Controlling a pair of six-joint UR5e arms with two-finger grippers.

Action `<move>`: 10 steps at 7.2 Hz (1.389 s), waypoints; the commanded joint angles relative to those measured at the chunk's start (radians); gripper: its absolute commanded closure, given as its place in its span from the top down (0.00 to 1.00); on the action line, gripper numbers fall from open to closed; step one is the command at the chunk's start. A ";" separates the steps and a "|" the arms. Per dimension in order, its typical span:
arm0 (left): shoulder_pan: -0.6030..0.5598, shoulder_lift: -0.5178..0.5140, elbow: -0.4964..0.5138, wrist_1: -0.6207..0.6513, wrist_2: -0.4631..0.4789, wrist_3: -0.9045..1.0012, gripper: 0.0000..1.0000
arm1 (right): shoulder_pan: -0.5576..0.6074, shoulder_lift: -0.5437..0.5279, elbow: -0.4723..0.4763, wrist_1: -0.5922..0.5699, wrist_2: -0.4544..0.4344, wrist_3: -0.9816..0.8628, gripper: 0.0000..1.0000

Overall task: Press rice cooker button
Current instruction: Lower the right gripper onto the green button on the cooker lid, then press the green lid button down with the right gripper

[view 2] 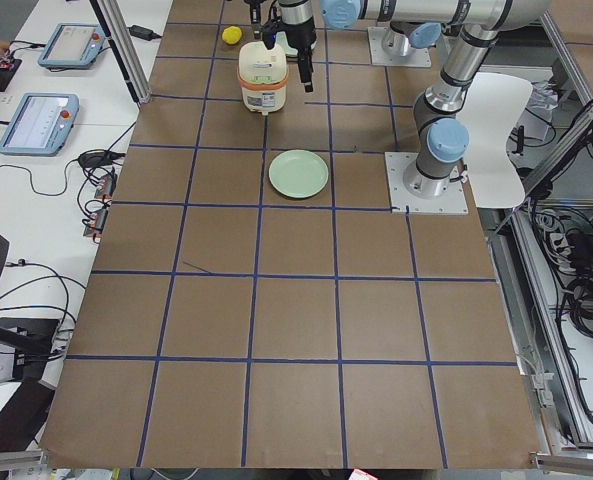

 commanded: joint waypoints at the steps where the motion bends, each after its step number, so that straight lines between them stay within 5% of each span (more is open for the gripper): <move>1: 0.000 0.000 0.000 0.000 -0.001 0.000 1.00 | 0.001 0.011 0.002 -0.004 0.000 0.000 0.15; 10: 0.000 0.000 0.000 0.000 -0.001 0.000 1.00 | 0.004 0.015 0.004 -0.006 0.000 0.000 0.16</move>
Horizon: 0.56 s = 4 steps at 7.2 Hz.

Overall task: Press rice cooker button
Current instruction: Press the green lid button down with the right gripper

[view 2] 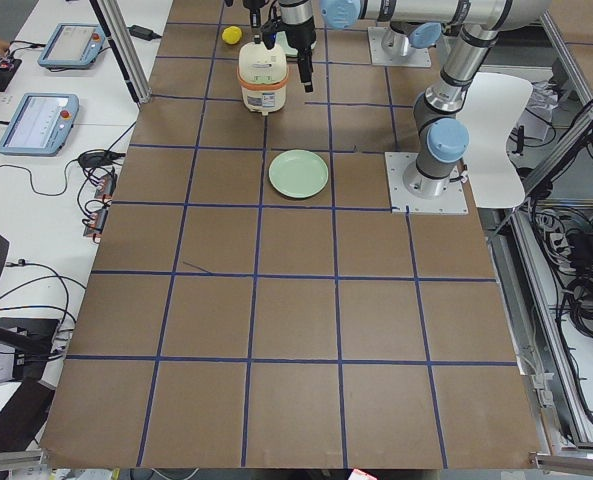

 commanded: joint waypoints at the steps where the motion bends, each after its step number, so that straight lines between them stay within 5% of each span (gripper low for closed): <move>1: 0.000 0.000 0.000 0.000 0.000 0.000 1.00 | 0.000 0.001 0.002 0.000 0.000 -0.002 0.16; 4: 0.000 0.000 0.000 0.000 0.000 0.000 1.00 | 0.000 0.010 -0.001 0.000 0.000 0.000 0.16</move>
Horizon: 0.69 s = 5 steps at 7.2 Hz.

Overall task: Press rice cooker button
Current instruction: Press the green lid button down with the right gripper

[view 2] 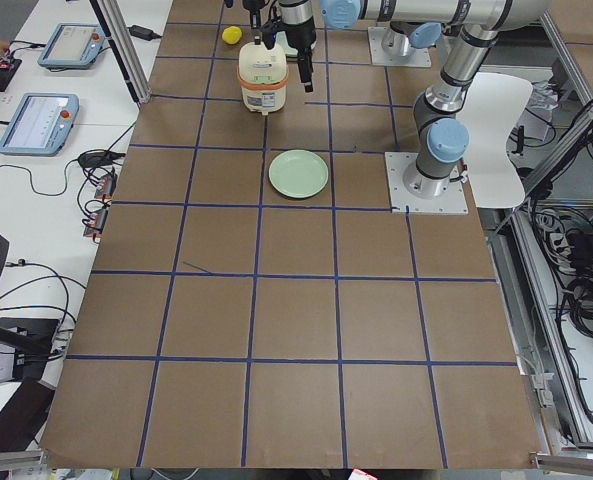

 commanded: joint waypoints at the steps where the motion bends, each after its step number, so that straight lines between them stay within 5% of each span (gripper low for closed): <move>1: 0.000 0.000 0.000 0.001 -0.001 0.000 1.00 | 0.000 0.001 -0.001 0.000 0.000 0.000 0.17; 5: 0.000 0.000 0.000 0.001 -0.001 0.000 1.00 | 0.015 0.004 0.001 -0.001 -0.002 0.002 0.17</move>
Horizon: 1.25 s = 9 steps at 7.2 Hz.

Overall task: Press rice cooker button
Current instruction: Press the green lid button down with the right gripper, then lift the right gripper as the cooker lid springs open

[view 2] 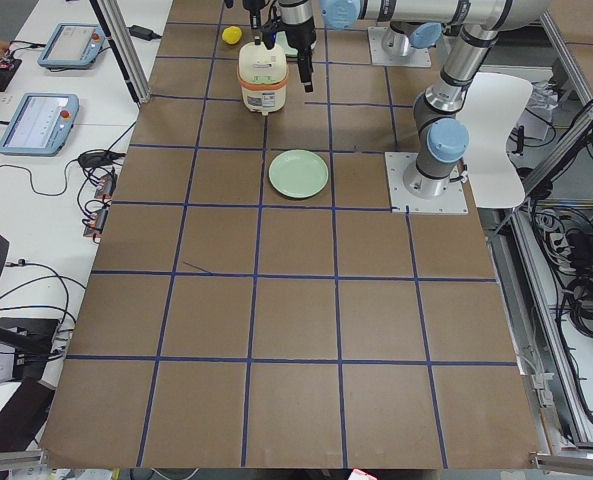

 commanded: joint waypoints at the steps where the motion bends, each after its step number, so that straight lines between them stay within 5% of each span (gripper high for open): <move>1: 0.000 0.000 0.000 0.000 0.002 0.000 1.00 | 0.011 0.001 -0.007 0.002 0.001 0.001 0.18; 5: 0.000 0.000 0.000 0.000 0.000 0.000 1.00 | 0.004 -0.019 -0.048 0.031 0.002 -0.003 0.23; 6: 0.000 0.000 0.000 0.000 0.000 0.000 1.00 | 0.007 -0.022 -0.112 0.111 0.004 -0.003 0.29; 7: 0.000 0.000 0.000 0.000 0.000 0.000 1.00 | 0.008 -0.023 -0.212 0.221 0.023 0.000 0.54; 8: 0.000 0.000 0.000 0.000 0.002 0.000 1.00 | 0.008 -0.022 -0.325 0.298 0.027 0.000 0.90; 9: 0.000 0.000 0.000 0.000 0.000 0.000 1.00 | 0.002 -0.022 -0.398 0.366 0.028 0.000 1.00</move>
